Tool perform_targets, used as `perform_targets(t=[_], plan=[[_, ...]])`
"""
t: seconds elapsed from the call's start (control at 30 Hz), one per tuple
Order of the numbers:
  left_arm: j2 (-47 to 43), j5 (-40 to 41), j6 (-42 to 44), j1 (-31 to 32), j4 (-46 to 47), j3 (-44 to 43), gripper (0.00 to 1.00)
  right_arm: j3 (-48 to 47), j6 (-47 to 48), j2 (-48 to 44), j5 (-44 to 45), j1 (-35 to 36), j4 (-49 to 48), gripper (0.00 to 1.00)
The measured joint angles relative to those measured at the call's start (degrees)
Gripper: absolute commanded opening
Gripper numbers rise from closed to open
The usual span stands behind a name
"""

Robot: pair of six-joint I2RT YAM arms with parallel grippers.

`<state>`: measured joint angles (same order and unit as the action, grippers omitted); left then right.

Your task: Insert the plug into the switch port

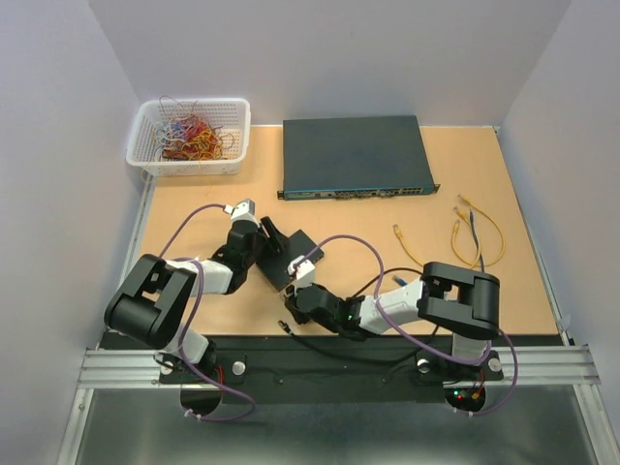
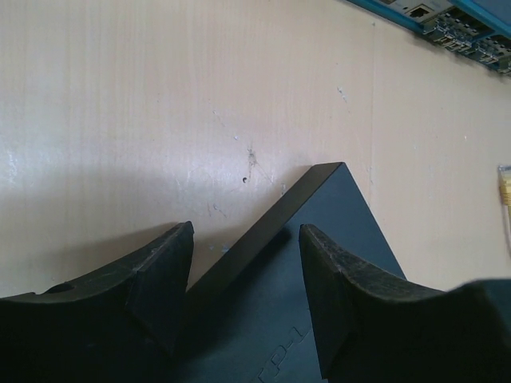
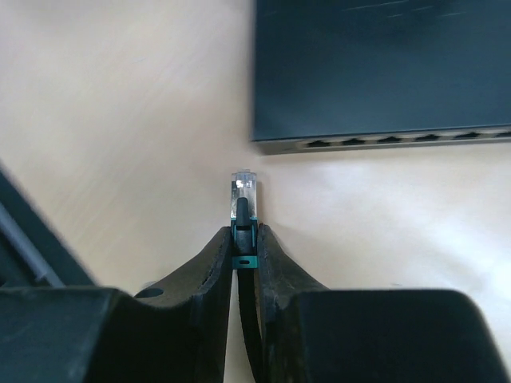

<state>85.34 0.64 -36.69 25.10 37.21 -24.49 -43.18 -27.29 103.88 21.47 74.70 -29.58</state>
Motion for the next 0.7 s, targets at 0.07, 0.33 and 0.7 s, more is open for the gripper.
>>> perform_targets(t=[0.07, 0.33, 0.7], plan=[[0.2, -0.9, -0.5, -0.1, 0.8, 0.2, 0.66, -0.2, -0.1, -0.1, 3.6, 0.0, 1.2, 0.0], [0.5, -2.7, -1.7, -0.1, 2.6, 1.0, 0.66, -0.2, 0.2, -1.9, 14.7, -0.3, 8.0, 0.0], [0.9, -4.3, -3.1, -0.3, 6.8, 3.2, 0.65, -0.3, 0.3, -1.8, 16.1, -0.4, 8.5, 0.0]])
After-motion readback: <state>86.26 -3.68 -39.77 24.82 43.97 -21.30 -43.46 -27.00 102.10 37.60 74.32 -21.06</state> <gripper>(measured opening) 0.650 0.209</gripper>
